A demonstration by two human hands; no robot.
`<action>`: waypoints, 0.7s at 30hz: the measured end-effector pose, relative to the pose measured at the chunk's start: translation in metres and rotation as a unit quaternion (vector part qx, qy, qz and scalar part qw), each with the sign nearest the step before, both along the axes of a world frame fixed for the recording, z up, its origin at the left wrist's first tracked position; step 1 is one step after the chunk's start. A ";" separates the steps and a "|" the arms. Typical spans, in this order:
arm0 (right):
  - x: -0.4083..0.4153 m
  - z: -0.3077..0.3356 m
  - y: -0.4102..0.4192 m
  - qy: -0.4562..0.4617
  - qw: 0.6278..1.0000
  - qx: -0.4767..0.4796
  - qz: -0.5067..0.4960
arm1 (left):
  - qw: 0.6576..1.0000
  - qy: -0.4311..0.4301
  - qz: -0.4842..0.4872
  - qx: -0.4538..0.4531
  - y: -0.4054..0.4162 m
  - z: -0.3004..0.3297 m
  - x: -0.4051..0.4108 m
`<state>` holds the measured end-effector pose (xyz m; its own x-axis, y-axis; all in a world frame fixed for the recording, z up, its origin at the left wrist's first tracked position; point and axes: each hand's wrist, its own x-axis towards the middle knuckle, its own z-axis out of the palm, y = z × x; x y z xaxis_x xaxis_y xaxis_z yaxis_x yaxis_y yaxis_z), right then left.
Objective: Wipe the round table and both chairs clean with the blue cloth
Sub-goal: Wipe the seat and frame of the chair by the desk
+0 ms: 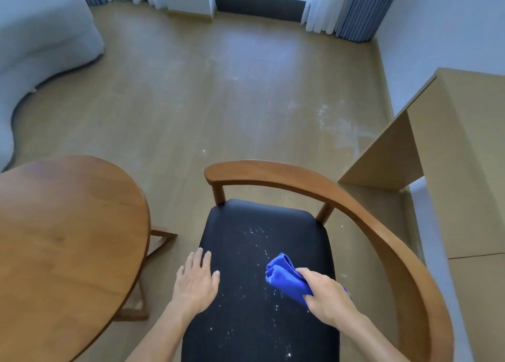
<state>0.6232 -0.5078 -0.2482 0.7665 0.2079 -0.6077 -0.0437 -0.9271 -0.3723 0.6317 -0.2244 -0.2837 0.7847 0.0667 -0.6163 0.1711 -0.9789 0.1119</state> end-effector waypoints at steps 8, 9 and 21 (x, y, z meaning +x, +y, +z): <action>0.124 -0.085 0.034 -0.175 0.983 -0.015 0.051 | 0.999 -0.026 -0.019 -0.007 0.016 -0.104 0.064; 0.136 -0.099 0.043 -0.212 0.975 -0.017 0.059 | 0.999 -0.034 -0.026 -0.008 0.015 -0.115 0.069; 0.170 -0.174 0.064 -0.221 0.934 -0.072 0.271 | 0.994 -0.087 -0.062 -0.023 0.011 -0.165 0.065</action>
